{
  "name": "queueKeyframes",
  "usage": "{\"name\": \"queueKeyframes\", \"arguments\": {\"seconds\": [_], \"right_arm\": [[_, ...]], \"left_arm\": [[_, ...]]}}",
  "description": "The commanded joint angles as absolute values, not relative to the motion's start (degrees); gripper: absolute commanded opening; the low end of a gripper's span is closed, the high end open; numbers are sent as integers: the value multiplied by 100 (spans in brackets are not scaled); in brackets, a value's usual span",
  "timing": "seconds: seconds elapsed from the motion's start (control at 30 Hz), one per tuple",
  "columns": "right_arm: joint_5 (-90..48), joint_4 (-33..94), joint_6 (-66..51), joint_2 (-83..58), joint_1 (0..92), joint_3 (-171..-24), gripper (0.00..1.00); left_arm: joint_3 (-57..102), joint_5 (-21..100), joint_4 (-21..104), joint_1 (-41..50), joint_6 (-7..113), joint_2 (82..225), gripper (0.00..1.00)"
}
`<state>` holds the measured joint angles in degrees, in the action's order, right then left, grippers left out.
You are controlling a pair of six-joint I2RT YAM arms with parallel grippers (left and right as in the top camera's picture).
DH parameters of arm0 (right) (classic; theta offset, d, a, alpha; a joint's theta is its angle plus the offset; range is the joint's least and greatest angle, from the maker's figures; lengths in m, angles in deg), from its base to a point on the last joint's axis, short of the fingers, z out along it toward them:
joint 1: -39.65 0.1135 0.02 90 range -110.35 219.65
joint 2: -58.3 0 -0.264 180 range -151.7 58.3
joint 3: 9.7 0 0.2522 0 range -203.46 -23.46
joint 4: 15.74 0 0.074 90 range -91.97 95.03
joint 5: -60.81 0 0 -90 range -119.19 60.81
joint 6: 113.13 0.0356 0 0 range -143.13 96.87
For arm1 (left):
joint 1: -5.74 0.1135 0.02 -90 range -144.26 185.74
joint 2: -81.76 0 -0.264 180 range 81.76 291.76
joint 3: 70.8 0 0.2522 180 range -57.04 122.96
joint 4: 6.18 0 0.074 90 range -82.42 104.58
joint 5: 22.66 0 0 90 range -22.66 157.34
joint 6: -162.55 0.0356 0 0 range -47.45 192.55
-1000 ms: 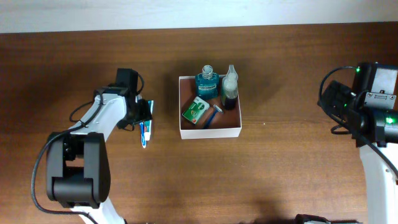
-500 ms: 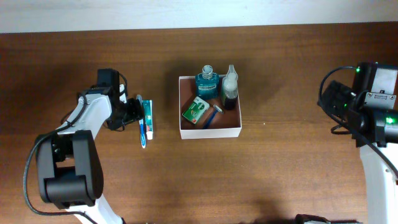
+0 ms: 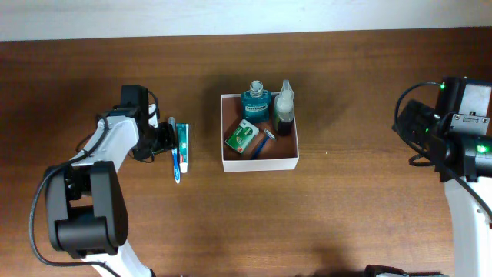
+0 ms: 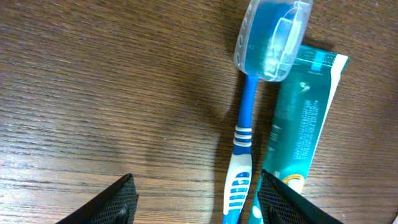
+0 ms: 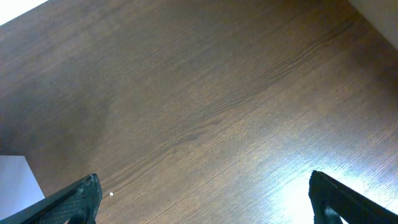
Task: Pack container
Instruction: 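Lower the left gripper and grasp the toothbrush handle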
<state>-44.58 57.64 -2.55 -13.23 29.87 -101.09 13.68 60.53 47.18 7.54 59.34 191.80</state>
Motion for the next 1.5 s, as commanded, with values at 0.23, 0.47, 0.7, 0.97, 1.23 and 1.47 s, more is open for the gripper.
{"name": "queueKeyframes", "arguments": {"seconds": [0.23, 0.47, 0.7, 0.97, 1.23, 1.47], "right_arm": [[-4485, 5742, -253, -1323, 2950, -10159, 99], [-4482, 5742, -253, -1323, 2950, -10159, 99], [-4485, 5742, -253, -1323, 2950, -10159, 99], [-4482, 5742, -253, -1323, 2950, -10159, 99], [-4485, 5742, -253, -1323, 2950, -10159, 99], [-4485, 5742, -253, -1323, 2950, -10159, 99]], "left_arm": [[1338, 7026, 4670, -9, 6041, 19136, 64], [1338, 7170, 4670, -96, 5833, 19140, 65], [1331, 7166, 4674, -37, 5669, 19147, 64], [876, 7168, 4115, -52, 5409, 19169, 61], [653, 7166, 3951, -48, 5350, 19167, 49], [653, 7168, 3935, -48, 5350, 19167, 16]]}}
